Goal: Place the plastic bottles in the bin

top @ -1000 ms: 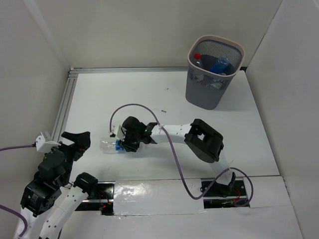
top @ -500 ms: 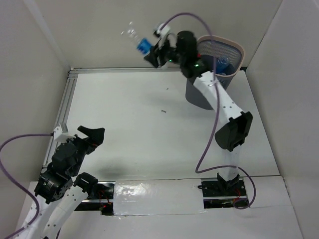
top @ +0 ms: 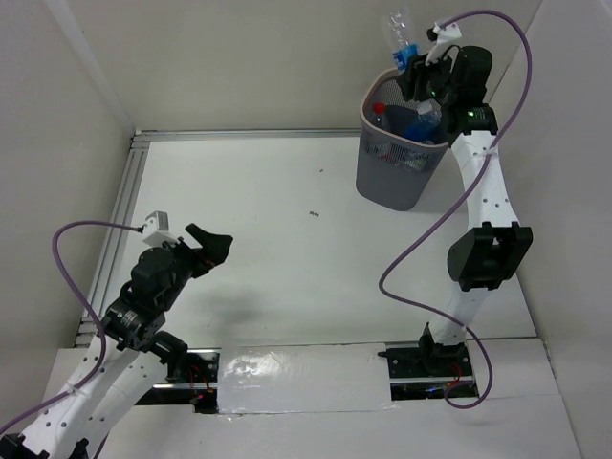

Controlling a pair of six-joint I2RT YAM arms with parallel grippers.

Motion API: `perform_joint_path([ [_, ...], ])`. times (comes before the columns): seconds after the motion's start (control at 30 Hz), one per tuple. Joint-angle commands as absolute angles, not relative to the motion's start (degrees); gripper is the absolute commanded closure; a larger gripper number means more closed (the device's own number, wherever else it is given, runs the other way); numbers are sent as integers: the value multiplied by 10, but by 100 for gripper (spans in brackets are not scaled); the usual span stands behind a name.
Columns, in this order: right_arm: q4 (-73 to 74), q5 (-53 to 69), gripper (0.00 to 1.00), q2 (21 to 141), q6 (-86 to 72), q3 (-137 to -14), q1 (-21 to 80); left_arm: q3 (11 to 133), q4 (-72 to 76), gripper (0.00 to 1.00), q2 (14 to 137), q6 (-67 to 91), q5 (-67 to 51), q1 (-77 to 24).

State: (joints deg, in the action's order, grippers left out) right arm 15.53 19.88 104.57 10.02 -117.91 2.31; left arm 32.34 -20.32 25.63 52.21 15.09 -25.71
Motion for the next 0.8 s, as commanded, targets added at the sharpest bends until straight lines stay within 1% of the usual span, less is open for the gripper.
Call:
perform_joint_path([
  [0.0, 153, 229, 59, 1035, 83, -1151, -10, 325, -123, 0, 276, 497, 123, -259],
  [0.03, 153, 229, 34, 1035, 83, -1151, -18, 325, -118, 0, 281, 497, 123, -259],
  [0.1, 182, 246, 0, 1042, 93, -1166, -30, 325, -102, 0, 297, 490, 118, -259],
  [0.17, 214, 261, 0, 1048, 107, -1182, -30, 325, -88, 0, 308, 484, 111, -259],
  [0.33, 214, 258, 0, 1013, 113, -1193, -35, 337, -54, 0, 348, 468, 84, -259],
  [0.47, 270, 210, 0, 989, 98, -1214, -25, 347, -39, 0, 382, 454, 62, -259],
  [0.5, 281, 168, 0, 981, 98, -1214, -18, 347, -30, 0, 388, 454, 62, -259],
  [0.53, 292, 149, 0, 959, 98, -1202, 1, 352, -21, 0, 395, 447, 56, -259],
  [0.57, 298, 88, 0, 944, 98, -1188, 15, 352, -16, 0, 396, 447, 56, -259],
  [0.6, 304, 62, 0, 927, 105, -1169, 31, 352, -16, 0, 403, 447, 51, -259],
  [0.63, 304, 41, 0, 885, 105, -1145, 54, 352, -6, 0, 411, 440, 51, -259],
  [0.67, 282, 24, 0, 858, 105, -1081, 62, 359, 0, 0, 411, 434, 51, -259],
  [0.7, 275, 5, 0, 833, 105, -1048, 68, 359, 0, 0, 421, 434, 46, -259],
  [0.77, 280, 4, 0, 771, 105, -980, 76, 373, 6, 0, 438, 422, 46, -259],
])
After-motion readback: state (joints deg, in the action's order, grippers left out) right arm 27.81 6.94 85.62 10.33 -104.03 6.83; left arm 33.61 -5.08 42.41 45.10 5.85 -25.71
